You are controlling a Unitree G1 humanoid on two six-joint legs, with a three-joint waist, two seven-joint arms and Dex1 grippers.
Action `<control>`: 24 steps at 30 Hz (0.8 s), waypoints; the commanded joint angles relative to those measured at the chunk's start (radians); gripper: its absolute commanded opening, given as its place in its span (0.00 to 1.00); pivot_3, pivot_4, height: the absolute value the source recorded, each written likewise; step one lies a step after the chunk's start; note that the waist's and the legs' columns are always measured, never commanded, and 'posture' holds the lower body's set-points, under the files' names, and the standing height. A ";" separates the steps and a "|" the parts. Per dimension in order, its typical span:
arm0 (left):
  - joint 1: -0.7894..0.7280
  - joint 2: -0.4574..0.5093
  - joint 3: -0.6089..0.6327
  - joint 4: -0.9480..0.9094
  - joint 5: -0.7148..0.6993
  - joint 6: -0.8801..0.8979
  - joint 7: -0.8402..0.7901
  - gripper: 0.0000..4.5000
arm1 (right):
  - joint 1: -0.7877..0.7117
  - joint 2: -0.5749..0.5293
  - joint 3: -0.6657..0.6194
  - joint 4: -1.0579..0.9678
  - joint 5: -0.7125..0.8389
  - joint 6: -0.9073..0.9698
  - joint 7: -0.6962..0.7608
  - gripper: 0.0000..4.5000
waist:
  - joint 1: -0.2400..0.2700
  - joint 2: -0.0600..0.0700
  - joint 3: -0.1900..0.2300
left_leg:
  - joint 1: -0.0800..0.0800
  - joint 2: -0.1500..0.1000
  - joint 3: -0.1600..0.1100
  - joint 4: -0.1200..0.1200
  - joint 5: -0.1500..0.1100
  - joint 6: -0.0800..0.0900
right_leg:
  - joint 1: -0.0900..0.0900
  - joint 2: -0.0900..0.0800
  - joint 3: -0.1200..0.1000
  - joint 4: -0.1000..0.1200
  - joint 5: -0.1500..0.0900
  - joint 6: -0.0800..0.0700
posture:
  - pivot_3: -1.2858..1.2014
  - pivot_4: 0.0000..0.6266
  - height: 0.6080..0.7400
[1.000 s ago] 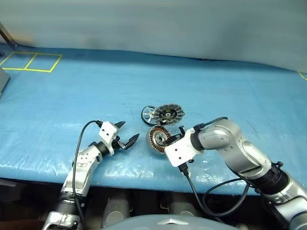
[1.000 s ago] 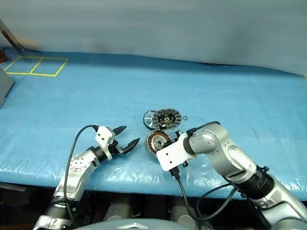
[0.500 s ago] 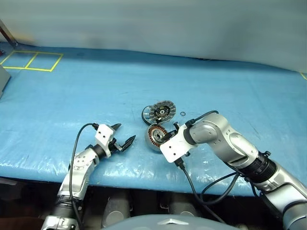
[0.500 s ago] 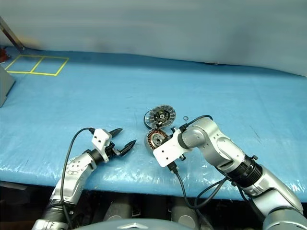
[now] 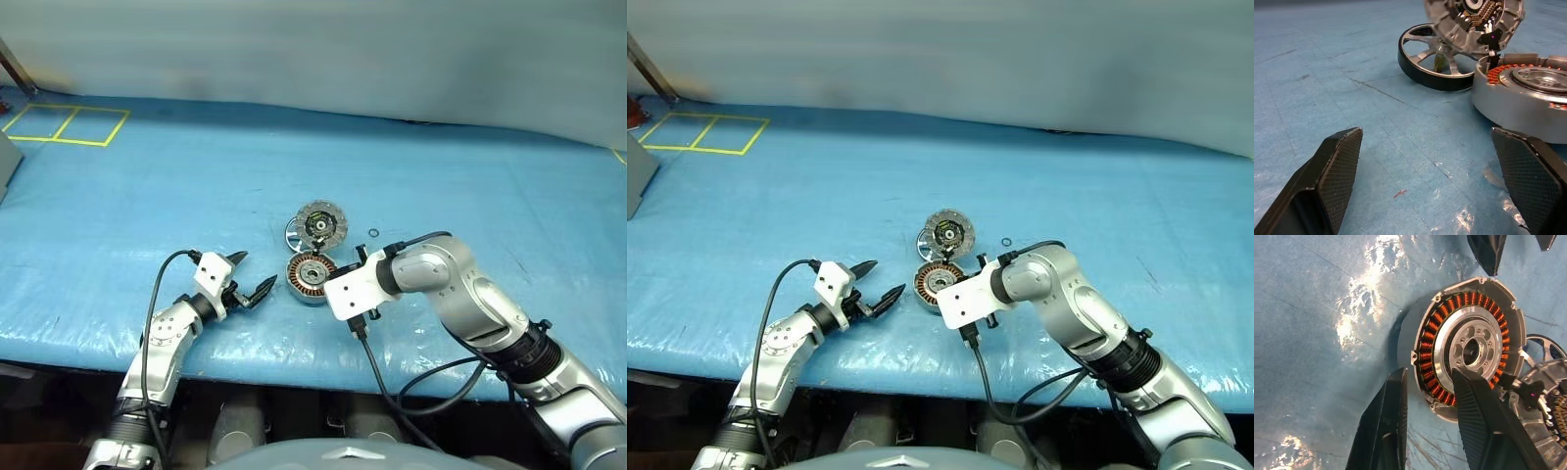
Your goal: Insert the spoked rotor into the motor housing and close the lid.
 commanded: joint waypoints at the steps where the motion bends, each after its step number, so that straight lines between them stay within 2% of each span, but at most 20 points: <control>1: -0.011 0.005 -0.001 -0.024 0.006 -0.013 -0.005 1.00 | 0.002 0.011 -0.031 -0.022 -0.003 0.009 -0.048 0.32 | -0.001 0.000 0.000 | 0.000 0.000 0.000 0.000 0.000 0.000 | 0.000 0.000 0.000 0.000 0.000 0.000 | 0.52 0.24 1.00; 8: -0.004 0.006 0.003 -0.029 0.005 -0.014 -0.003 1.00 | 0.043 0.006 -0.105 -0.045 0.054 0.077 -0.090 0.32 | 0.000 0.000 0.000 | 0.000 0.000 0.000 0.000 0.002 0.004 | 0.001 0.000 0.000 0.000 0.000 0.000 | 0.52 0.24 1.00; 14: 0.008 0.012 0.010 -0.034 0.001 -0.016 -0.005 1.00 | 0.183 -0.002 -0.343 -0.112 0.169 0.248 -0.174 0.32 | 0.006 0.000 0.000 | -0.002 0.000 -0.001 0.000 0.000 0.000 | 0.001 0.000 0.000 0.000 0.000 0.000 | 0.52 0.24 1.00; 18: -0.005 0.016 0.008 -0.018 0.000 -0.019 -0.016 1.00 | 0.263 -0.012 -0.411 -0.086 0.168 0.302 -0.261 0.32 | 0.006 0.000 0.000 | -0.001 0.000 -0.001 0.000 0.000 0.000 | 0.001 0.000 0.000 0.000 0.000 0.000 | 0.52 0.24 1.00; 24: -0.013 0.025 0.018 -0.015 -0.008 -0.023 -0.032 1.00 | 0.303 0.189 -0.469 0.069 0.176 0.318 -0.564 0.32 | -0.003 -0.001 -0.001 | 0.001 0.001 -0.001 0.000 0.000 -0.001 | 0.003 0.002 0.000 0.001 0.000 0.000 | 0.52 0.24 1.00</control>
